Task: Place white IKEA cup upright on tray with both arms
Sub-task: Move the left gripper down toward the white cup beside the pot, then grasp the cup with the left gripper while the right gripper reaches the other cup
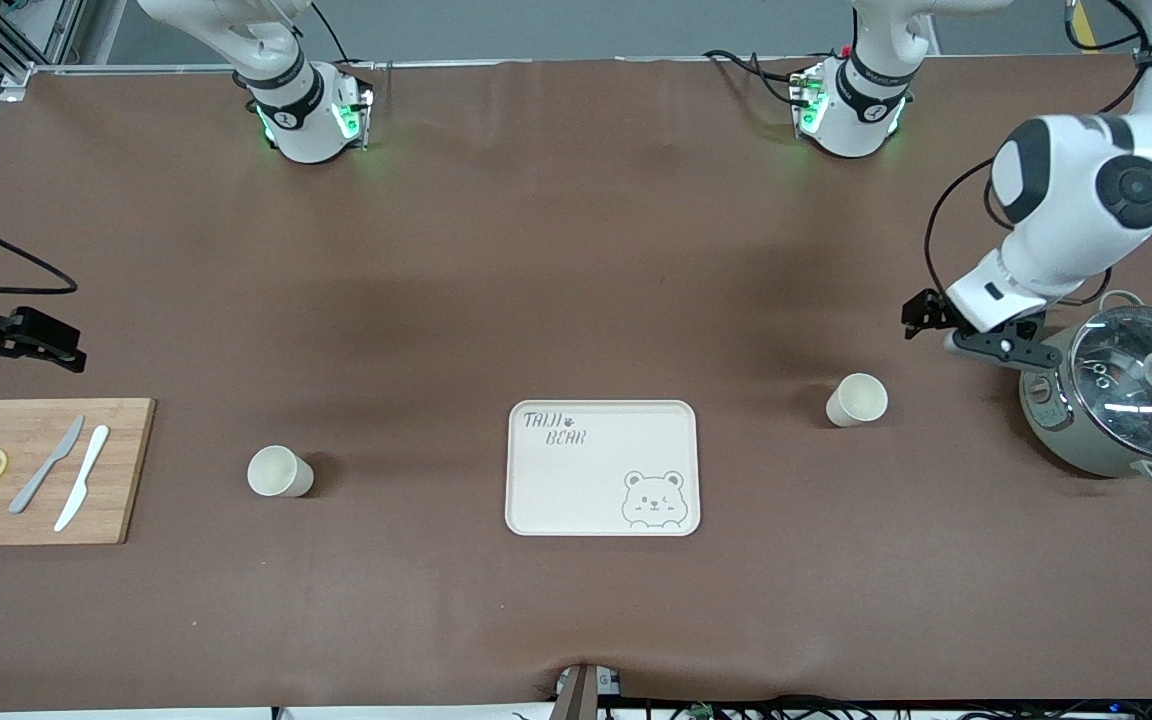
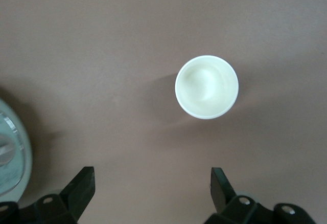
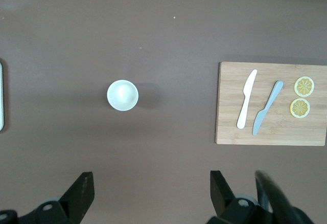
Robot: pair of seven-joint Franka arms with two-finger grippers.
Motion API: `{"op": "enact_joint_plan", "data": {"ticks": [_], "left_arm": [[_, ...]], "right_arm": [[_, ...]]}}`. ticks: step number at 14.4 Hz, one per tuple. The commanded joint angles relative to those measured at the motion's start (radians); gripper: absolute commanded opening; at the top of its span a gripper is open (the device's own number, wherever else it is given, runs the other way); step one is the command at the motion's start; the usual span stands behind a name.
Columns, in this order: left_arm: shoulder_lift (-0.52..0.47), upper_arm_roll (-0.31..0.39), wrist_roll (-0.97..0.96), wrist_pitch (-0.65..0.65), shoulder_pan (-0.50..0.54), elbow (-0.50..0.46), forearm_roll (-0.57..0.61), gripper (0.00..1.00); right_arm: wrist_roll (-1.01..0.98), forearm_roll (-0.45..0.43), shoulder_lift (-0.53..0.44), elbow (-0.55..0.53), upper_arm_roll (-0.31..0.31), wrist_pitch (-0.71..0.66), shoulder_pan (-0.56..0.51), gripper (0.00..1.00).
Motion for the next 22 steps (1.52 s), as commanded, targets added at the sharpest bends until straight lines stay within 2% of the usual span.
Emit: {"op": "enact_joint_plan", "data": {"ticks": [1, 6, 8, 10, 14, 22], "left_arm": [[0.074, -0.005, 0.021, 0.089, -0.007, 0.008, -0.038, 1.0], [0.159, -0.025, 0.021, 0.189, -0.013, 0.022, -0.065, 1.0], [0.188, -0.037, 0.013, 0.192, -0.013, 0.059, -0.065, 1.0], [0.21, -0.045, 0.01, 0.192, -0.013, 0.085, -0.067, 1.0], [0.259, -0.045, 0.013, 0.194, -0.011, 0.129, -0.067, 1.0], [0.338, -0.044, 0.019, 0.215, -0.001, 0.153, -0.067, 1.0]], "right_arm": [[0.007, -0.012, -0.001, -0.003, 0.008, 0.004, -0.008, 1.0], [0.007, -0.01, 0.035, -0.003, 0.008, 0.032, 0.0, 1.0], [0.009, 0.005, 0.088, -0.006, 0.011, 0.09, 0.003, 1.0], [0.007, 0.062, 0.128, -0.051, 0.011, 0.169, 0.009, 1.0], [-0.004, 0.065, 0.156, -0.163, 0.011, 0.357, 0.034, 1.0], [-0.162, 0.065, 0.298, -0.166, 0.011, 0.486, 0.003, 1.0]]}}
